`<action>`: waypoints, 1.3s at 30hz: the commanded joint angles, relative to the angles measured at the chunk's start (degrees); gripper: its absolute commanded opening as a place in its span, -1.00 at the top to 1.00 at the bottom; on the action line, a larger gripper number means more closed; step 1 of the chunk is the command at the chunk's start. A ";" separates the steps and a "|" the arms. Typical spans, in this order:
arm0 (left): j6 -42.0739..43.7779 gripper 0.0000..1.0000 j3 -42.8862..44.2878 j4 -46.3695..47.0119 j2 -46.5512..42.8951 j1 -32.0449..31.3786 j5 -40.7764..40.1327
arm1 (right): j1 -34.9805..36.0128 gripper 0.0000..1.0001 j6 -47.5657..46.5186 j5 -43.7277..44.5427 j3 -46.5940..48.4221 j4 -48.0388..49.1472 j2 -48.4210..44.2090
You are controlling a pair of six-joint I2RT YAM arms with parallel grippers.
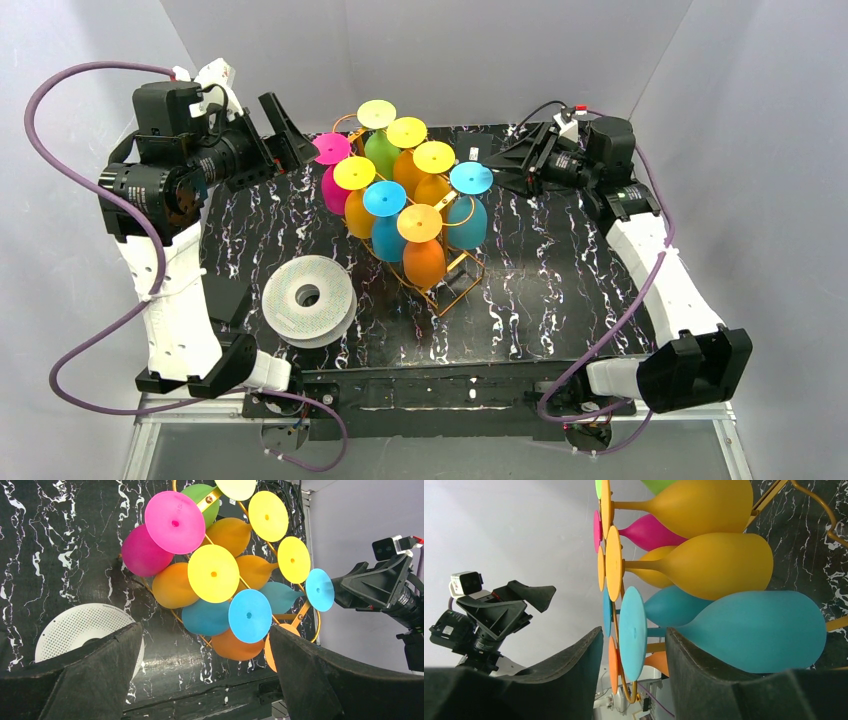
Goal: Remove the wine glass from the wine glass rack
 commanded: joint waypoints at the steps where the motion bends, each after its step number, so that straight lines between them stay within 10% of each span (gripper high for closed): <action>1: 0.32 -0.99 0.89 -0.01 -1.32 -0.29 1.22 | 0.83 -0.08 0.51 -0.42 1.18 3.78 0.82; 39: 1.46 -0.99 -0.21 0.04 -2.87 -0.28 -0.02 | 1.59 0.97 2.28 -2.76 2.59 5.60 2.35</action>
